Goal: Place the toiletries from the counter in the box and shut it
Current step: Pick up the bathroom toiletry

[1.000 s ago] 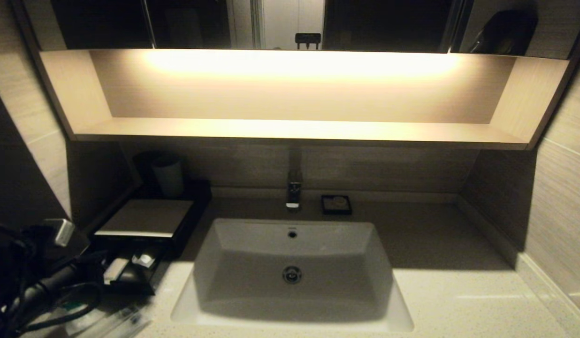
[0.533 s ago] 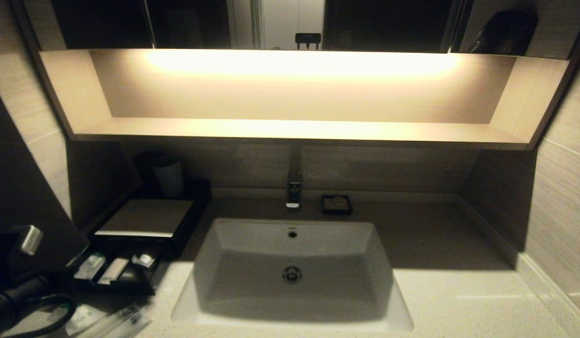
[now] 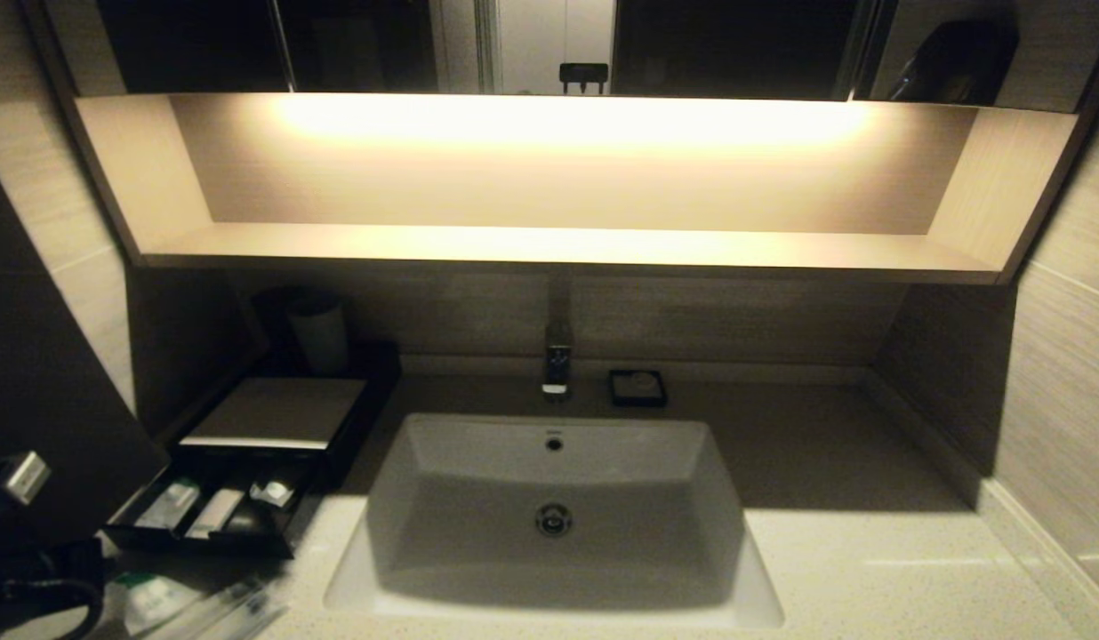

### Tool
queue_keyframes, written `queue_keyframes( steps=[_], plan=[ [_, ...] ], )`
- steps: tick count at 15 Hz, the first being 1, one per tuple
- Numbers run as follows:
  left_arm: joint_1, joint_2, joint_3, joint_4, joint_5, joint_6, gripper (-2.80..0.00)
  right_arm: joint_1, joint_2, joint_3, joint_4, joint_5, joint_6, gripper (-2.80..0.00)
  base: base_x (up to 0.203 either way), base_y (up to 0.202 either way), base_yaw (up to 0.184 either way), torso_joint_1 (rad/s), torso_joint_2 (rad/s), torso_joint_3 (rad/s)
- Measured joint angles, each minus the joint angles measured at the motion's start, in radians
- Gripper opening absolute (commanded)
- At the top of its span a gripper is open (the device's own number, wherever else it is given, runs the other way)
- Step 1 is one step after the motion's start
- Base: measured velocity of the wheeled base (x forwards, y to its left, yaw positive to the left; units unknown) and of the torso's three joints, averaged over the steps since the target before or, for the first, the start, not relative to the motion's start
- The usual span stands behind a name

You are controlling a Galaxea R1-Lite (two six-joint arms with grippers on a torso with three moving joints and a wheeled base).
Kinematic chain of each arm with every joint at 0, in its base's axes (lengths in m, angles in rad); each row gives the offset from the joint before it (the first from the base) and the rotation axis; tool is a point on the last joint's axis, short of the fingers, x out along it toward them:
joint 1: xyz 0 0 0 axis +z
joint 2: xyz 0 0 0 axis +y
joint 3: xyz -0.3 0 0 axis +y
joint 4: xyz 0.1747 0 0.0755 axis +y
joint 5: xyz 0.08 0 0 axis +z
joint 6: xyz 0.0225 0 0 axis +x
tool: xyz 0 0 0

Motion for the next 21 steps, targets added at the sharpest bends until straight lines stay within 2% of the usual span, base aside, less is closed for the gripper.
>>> queue_keyframes(
  steps=[6, 7, 16, 21],
  plan=[
    [0.020, 0.064, -0.008, 0.003, 0.000, 0.004, -2.80, 0.000, 0.000, 0.000, 0.000, 0.000, 0.000, -2.80, 0.000, 0.000, 0.000, 0.000, 0.00, 0.000],
    [0.021, 0.068, -0.006, 0.003, -0.001, 0.003, 0.00, 0.000, 0.000, 0.000, 0.000, 0.000, 0.000, -2.80, 0.000, 0.000, 0.000, 0.000, 0.00, 0.000],
    [0.021, 0.107, -0.012, -0.001, -0.001, 0.003, 0.00, 0.000, 0.000, 0.000, 0.000, 0.000, 0.000, -2.80, 0.000, 0.000, 0.000, 0.000, 0.00, 0.000],
    [0.021, 0.180, -0.055, -0.003, -0.001, -0.003, 0.00, 0.000, 0.000, 0.000, 0.000, 0.000, 0.000, -2.80, 0.000, 0.000, 0.000, 0.000, 0.00, 0.000]
  ],
)
